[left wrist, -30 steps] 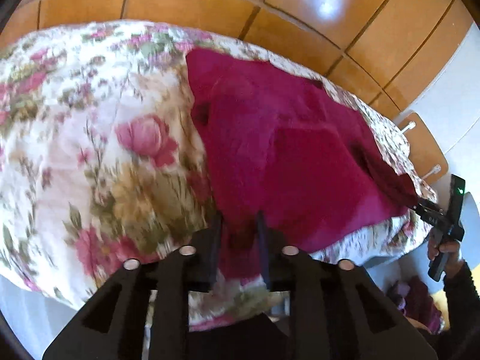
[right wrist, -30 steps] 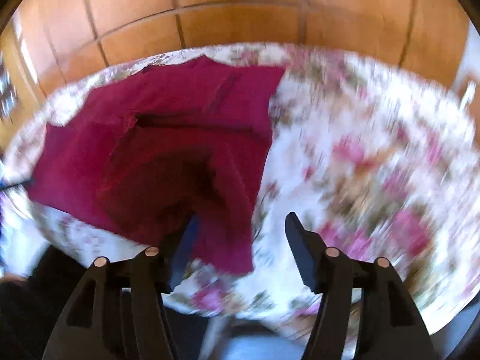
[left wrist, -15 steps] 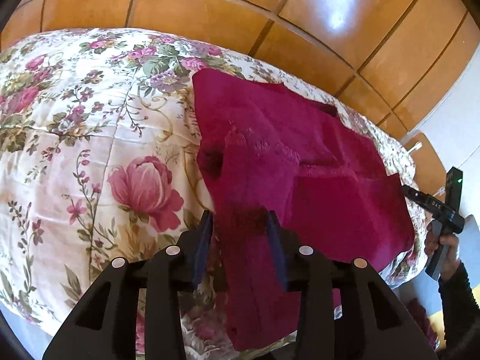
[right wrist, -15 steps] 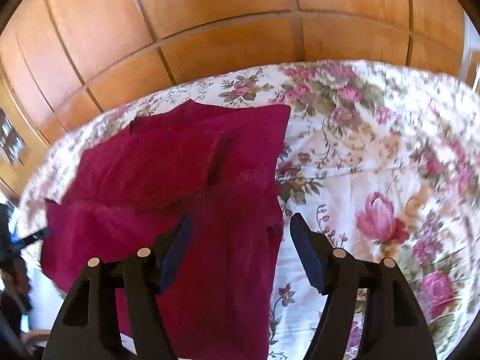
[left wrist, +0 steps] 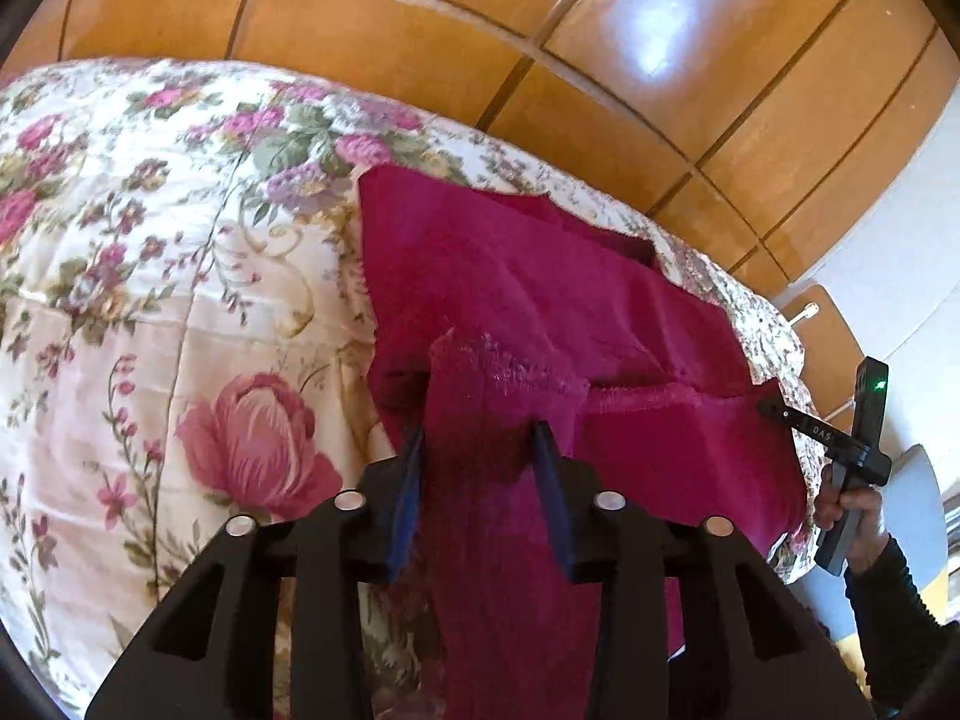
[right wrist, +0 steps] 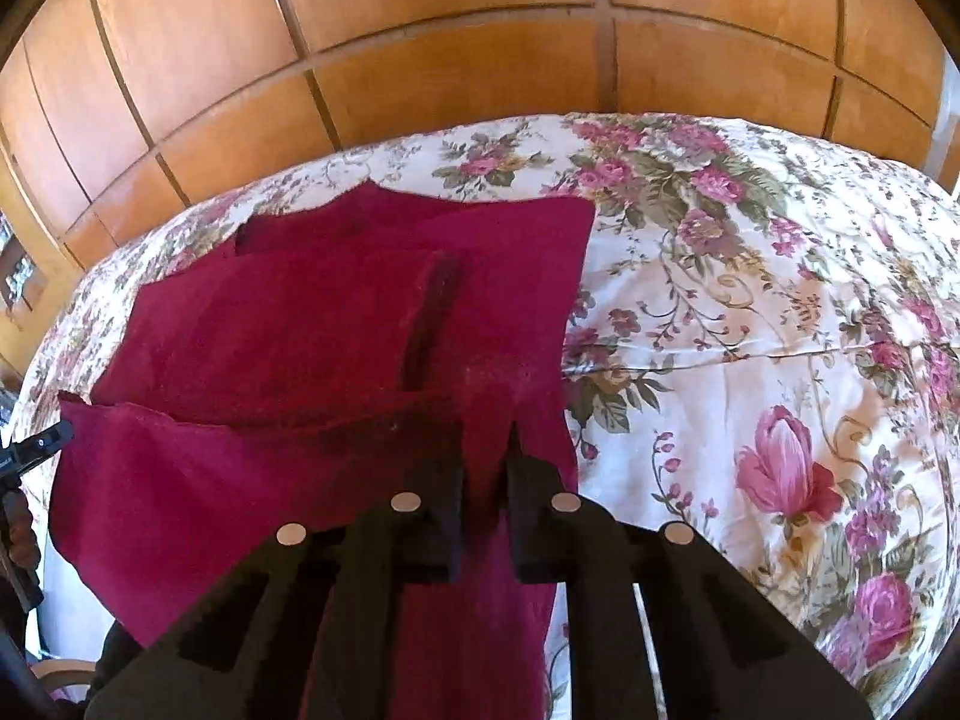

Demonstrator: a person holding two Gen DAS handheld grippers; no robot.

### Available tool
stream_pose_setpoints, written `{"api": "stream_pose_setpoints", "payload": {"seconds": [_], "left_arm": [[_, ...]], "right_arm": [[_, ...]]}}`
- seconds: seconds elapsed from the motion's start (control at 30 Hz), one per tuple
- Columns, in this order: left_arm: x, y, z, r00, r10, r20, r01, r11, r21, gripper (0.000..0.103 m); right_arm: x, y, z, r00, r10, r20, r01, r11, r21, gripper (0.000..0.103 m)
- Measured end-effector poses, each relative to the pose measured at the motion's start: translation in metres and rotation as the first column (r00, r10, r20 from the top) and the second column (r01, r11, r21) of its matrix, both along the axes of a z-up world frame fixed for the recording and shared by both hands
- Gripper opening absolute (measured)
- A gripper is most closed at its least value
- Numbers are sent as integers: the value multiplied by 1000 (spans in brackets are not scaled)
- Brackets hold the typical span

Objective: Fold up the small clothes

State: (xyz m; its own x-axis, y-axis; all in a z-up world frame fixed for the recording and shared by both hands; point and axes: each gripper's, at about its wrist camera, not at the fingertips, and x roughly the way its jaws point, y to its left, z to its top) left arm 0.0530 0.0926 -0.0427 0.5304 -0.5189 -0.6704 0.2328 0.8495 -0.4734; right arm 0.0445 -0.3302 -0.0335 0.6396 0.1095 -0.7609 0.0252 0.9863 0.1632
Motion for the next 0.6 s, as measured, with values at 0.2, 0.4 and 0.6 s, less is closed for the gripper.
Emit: {"api": "stream_pose_setpoints", "payload": {"seconds": [0.2, 0.4, 0.6], "left_arm": [[-13, -4, 13, 997, -13, 79, 12, 1000, 17, 7], [-23, 8, 45, 988, 18, 153, -12, 999, -41, 7], [16, 9, 74, 972, 74, 223, -75, 997, -5, 7]], "right_arm": [[-31, 5, 29, 996, 3, 85, 0, 999, -36, 7], [-44, 7, 74, 982, 13, 188, -15, 1000, 11, 7], [2, -3, 95, 971, -50, 235, 32, 996, 80, 7]]}}
